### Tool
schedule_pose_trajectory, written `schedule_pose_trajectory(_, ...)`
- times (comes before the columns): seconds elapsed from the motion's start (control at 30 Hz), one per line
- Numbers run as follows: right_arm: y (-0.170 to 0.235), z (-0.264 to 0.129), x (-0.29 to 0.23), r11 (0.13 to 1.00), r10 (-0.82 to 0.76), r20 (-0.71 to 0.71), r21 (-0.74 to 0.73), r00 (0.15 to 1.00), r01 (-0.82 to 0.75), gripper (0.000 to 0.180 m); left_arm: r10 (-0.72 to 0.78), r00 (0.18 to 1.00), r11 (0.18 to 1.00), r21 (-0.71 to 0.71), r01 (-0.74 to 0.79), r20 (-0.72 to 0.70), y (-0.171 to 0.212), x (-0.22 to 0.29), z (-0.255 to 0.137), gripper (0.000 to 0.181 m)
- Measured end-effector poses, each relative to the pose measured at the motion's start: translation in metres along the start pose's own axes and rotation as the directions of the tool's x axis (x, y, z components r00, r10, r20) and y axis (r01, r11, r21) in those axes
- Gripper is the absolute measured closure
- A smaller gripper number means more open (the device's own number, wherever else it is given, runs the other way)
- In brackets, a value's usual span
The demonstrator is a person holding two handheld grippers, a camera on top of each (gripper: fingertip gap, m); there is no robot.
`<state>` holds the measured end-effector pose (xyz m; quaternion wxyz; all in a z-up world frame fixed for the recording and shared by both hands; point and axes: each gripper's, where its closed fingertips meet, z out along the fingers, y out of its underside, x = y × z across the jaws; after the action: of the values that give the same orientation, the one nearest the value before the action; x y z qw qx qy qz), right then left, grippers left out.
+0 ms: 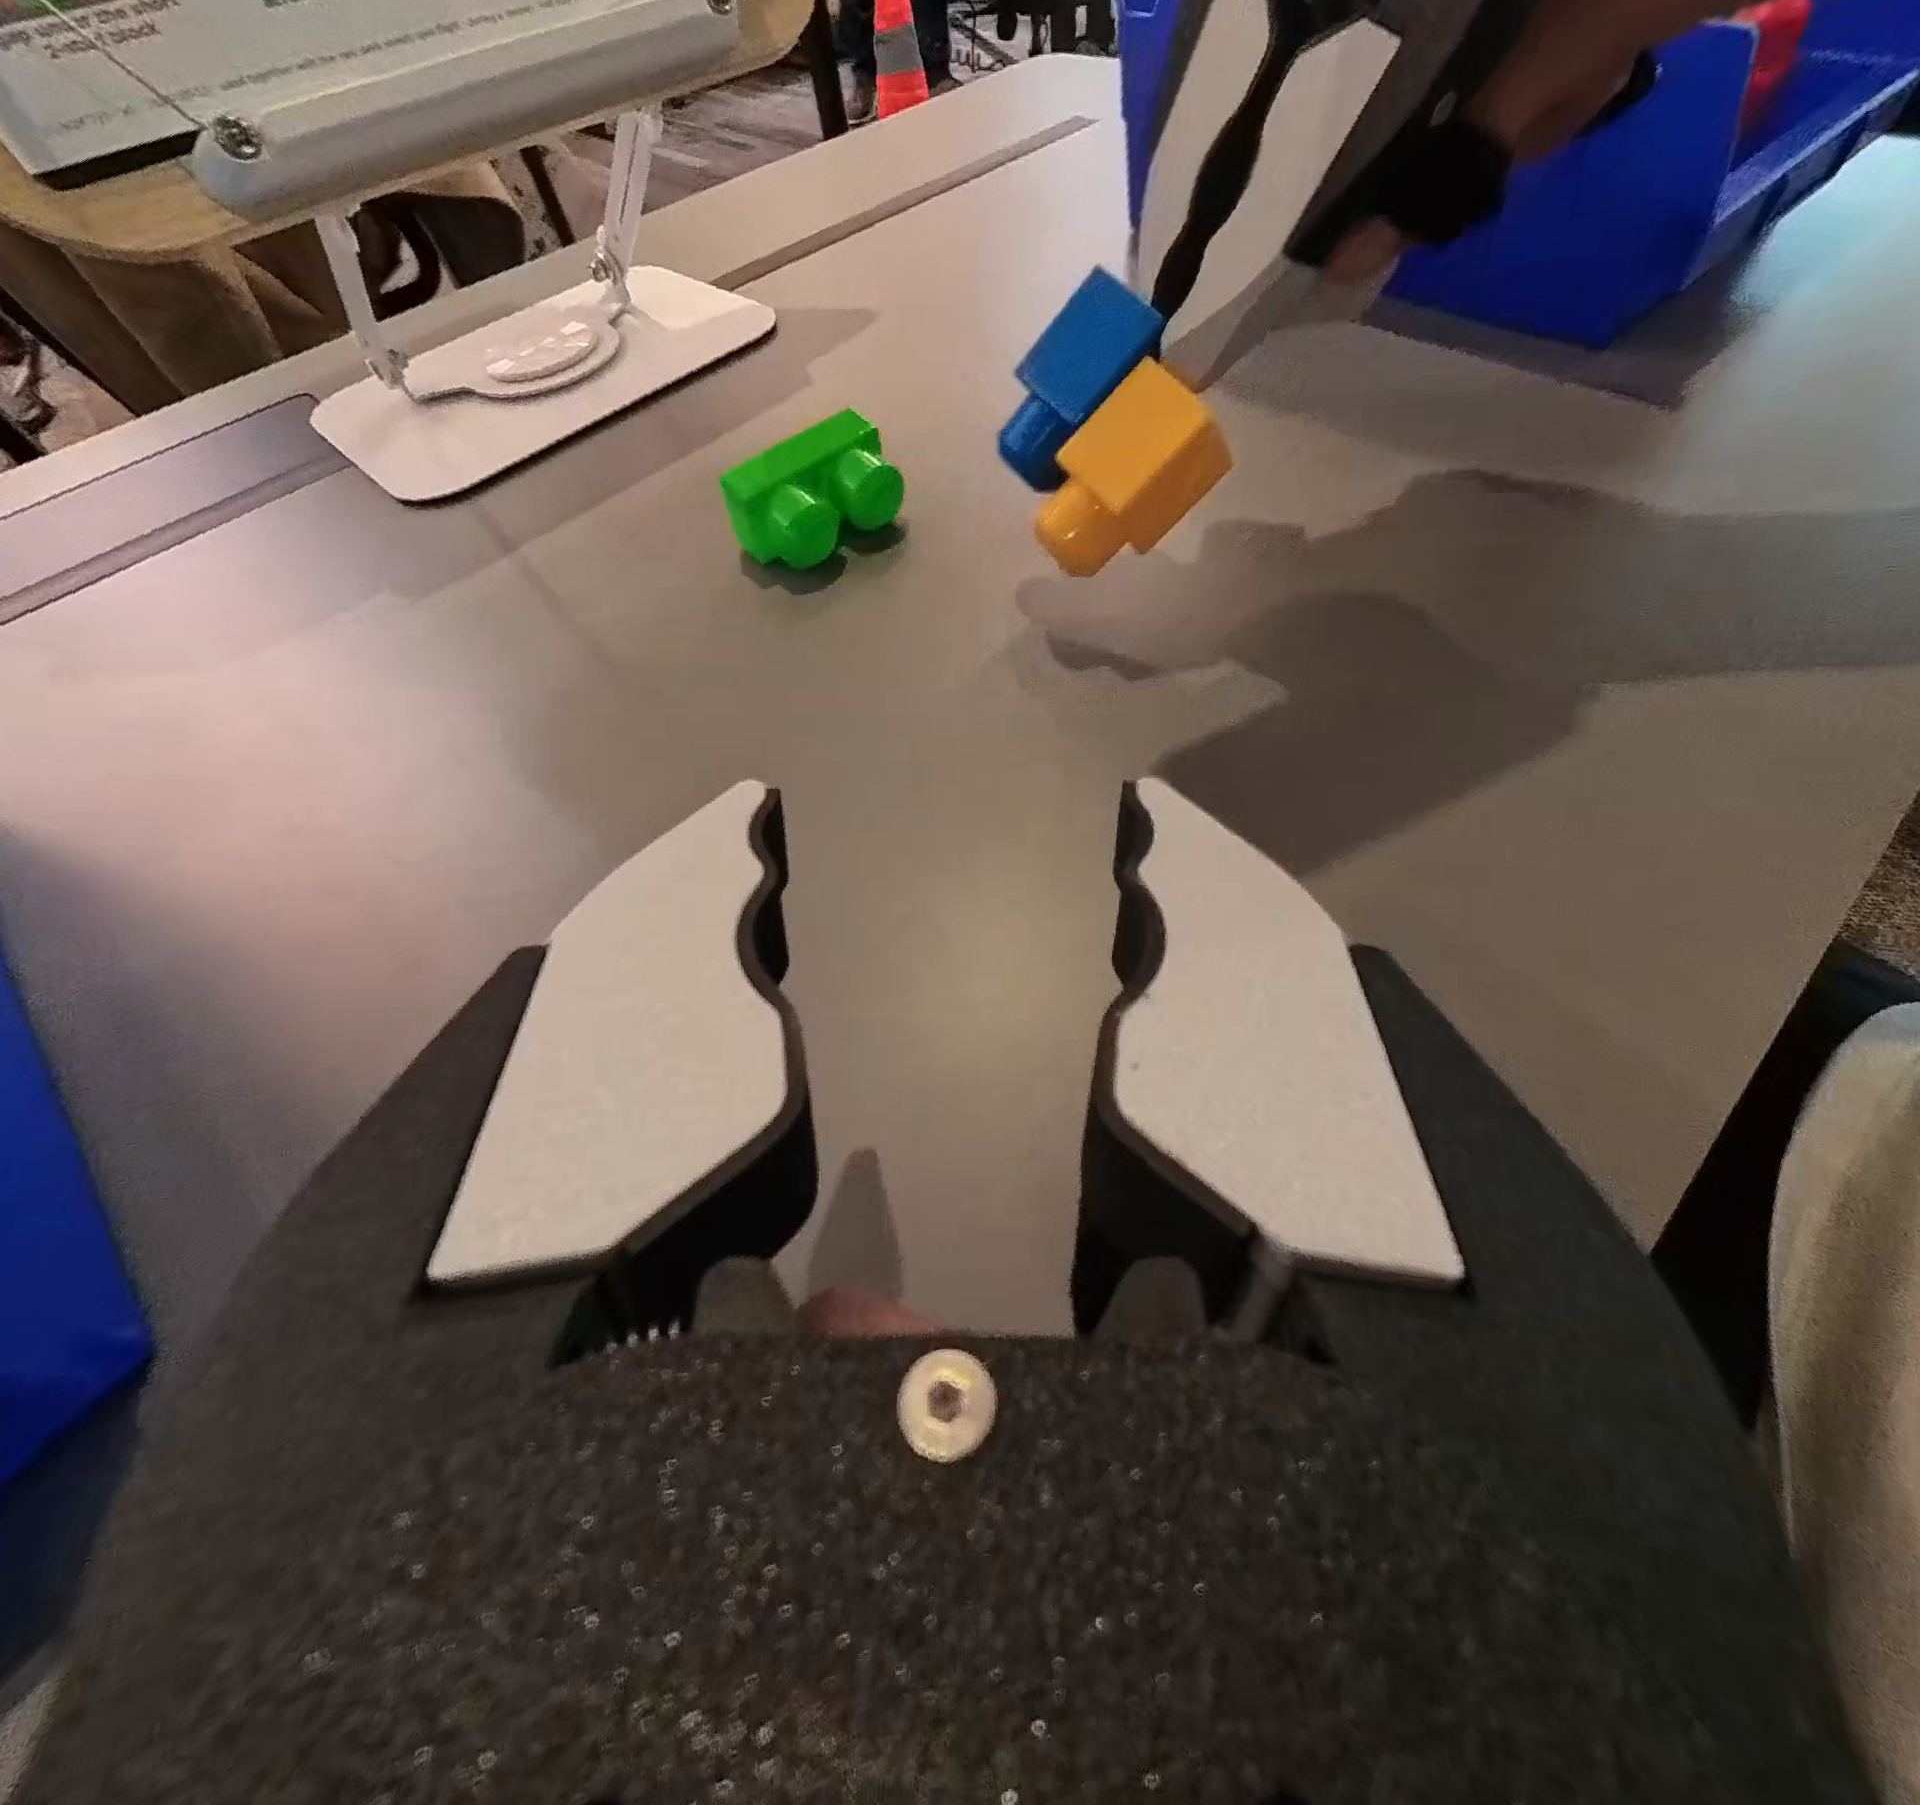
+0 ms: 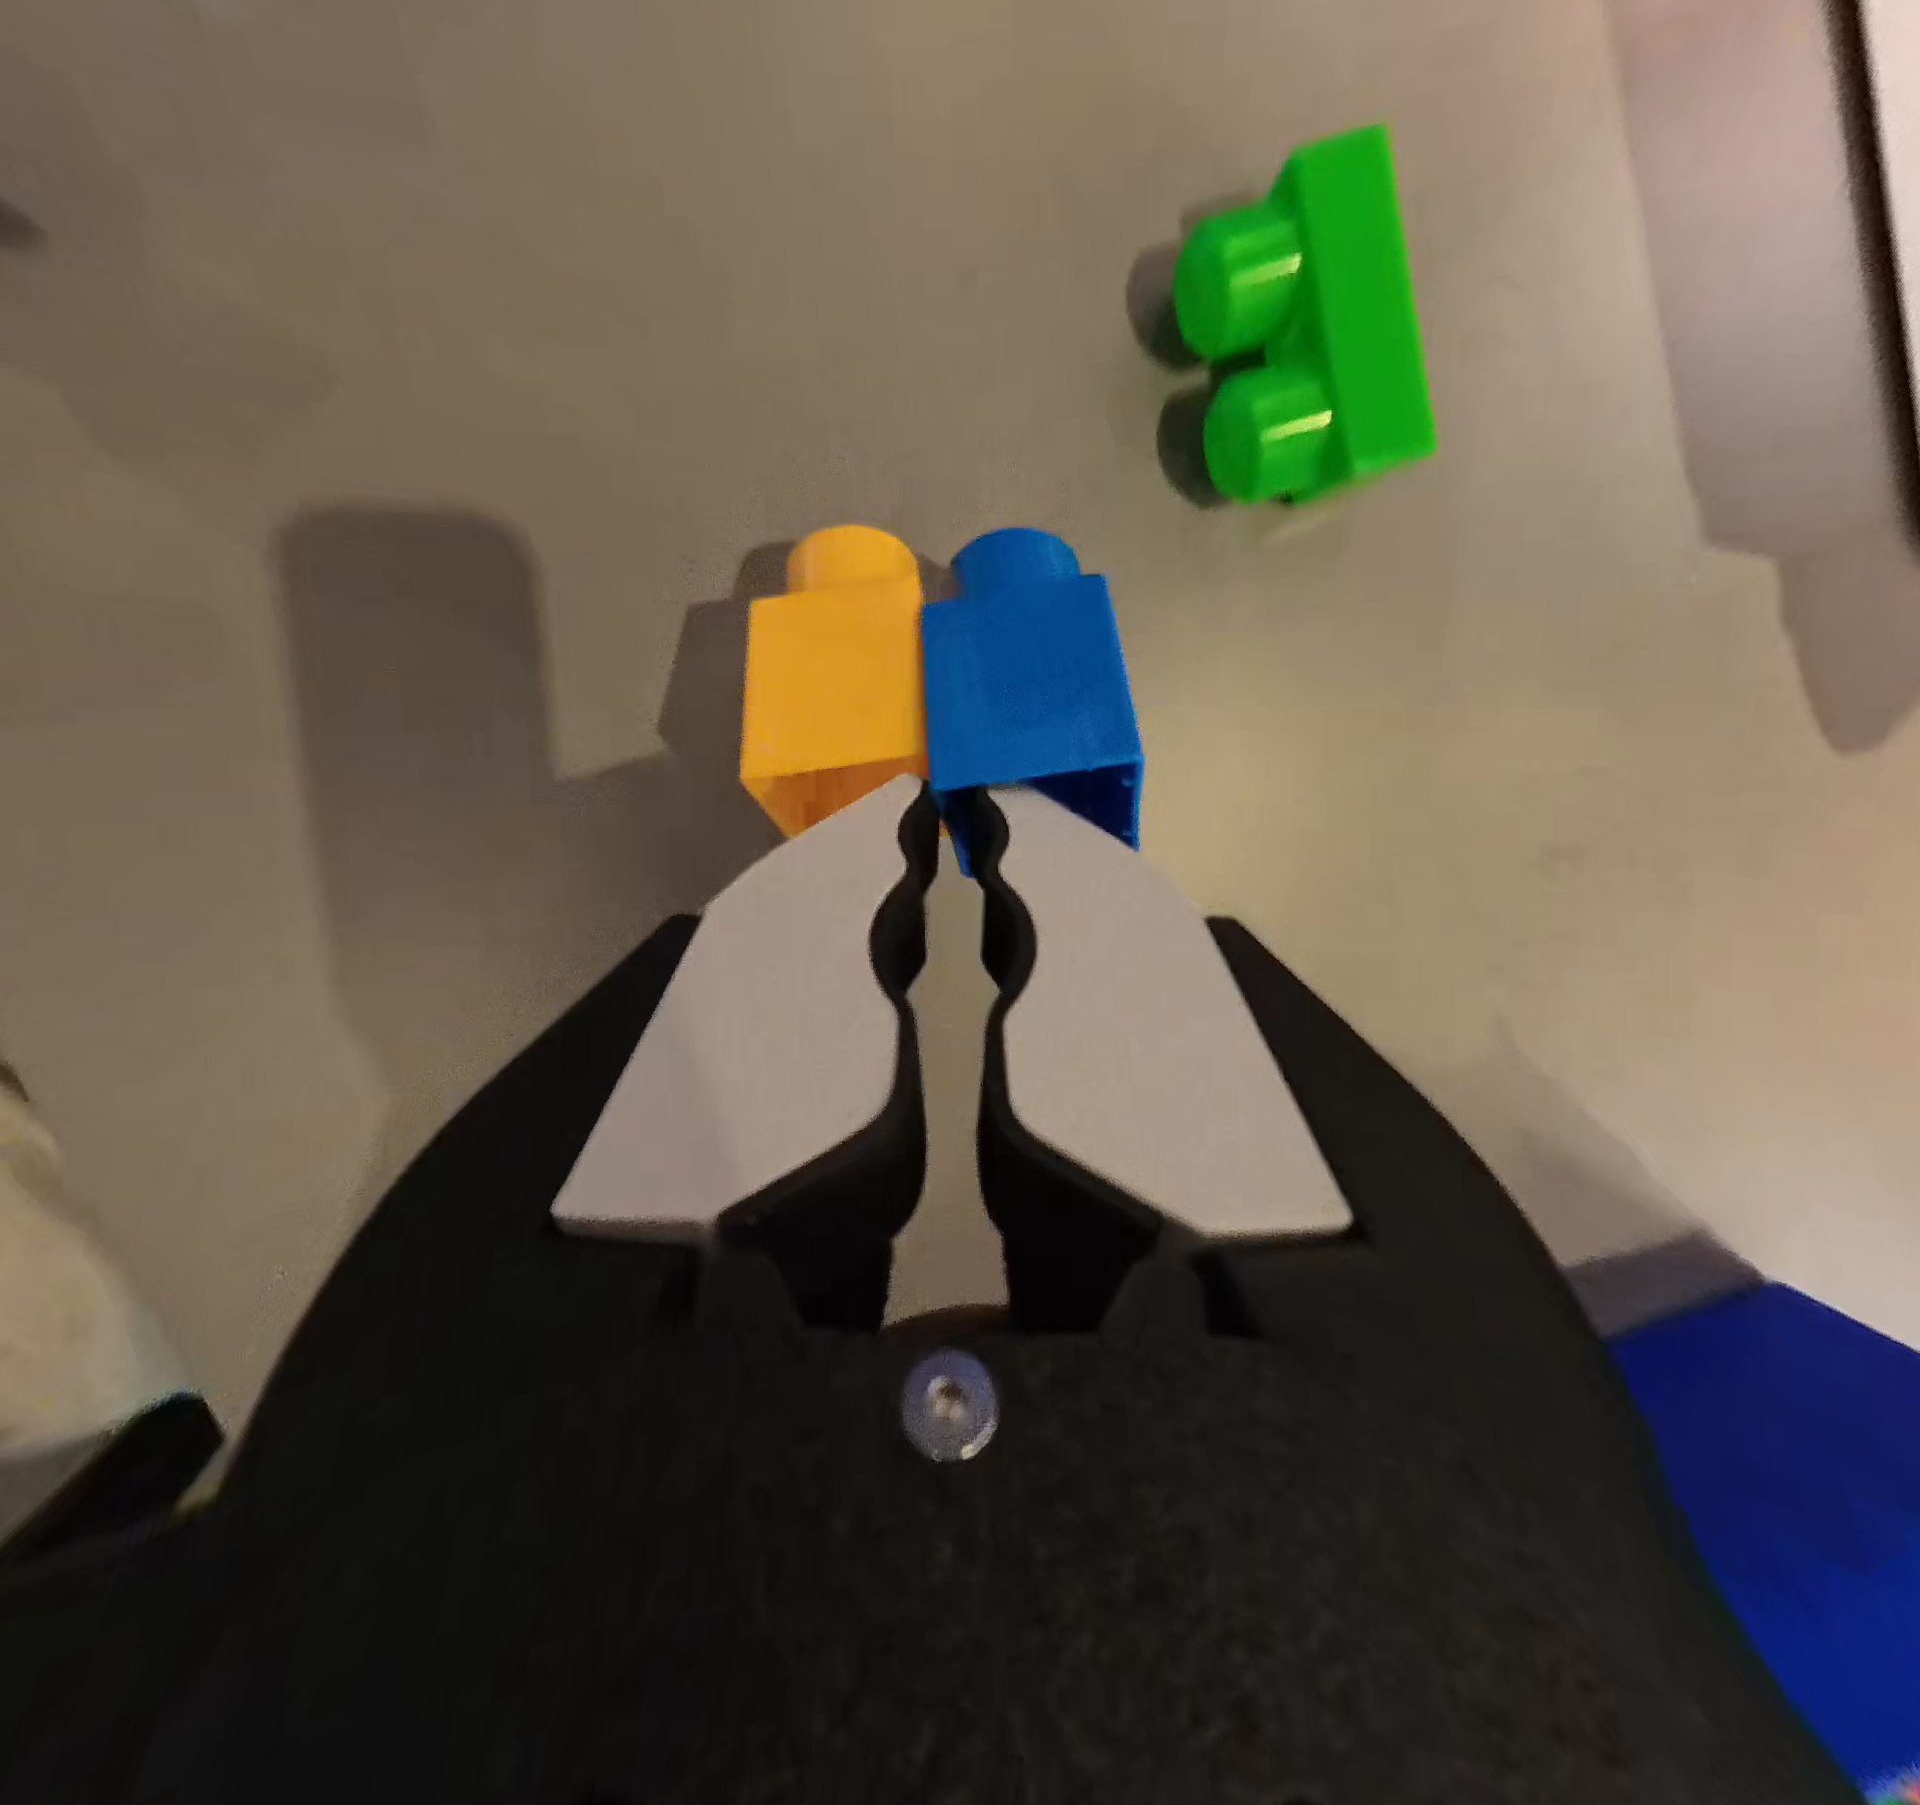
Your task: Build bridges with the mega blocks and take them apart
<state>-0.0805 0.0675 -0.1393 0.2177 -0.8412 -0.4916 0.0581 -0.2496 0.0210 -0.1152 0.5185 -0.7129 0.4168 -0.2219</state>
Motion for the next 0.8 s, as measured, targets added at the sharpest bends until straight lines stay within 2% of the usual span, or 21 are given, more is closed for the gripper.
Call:
schedule_pose_trajectory(0.1, 0.017, -0.003, 0.003, 0.994, -0.033, 0.012, -0.101, 0.999, 0.034, 0.174, 0.015, 1.000, 1.000, -0.001, -0.015, 0.002, -0.001, 0.002, 0.001, 0.120)
schedule_pose_trajectory(0.17, 0.020, 0.000, 0.002, 0.992, -0.048, 0.034, -0.114, 0.998, 0.051, 0.174, 0.014, 1.000, 1.000, -0.004, -0.014, 0.000, 0.000, 0.003, 0.001, 0.120)
schedule_pose_trajectory(0.53, 0.013, 0.031, -0.010, 0.972, 0.145, 0.148, 0.162, 0.978, -0.168, 0.174, -0.014, 1.000, 1.000, -0.025, 0.014, -0.001, 0.008, -0.004, 0.001, 0.121)
schedule_pose_trajectory(0.8, 0.012, 0.034, -0.016, 0.932, 0.215, 0.267, 0.233, 0.939, -0.279, 0.172, 0.003, 1.000, 0.999, -0.039, -0.004, -0.009, 0.010, 0.001, 0.006, 0.120)
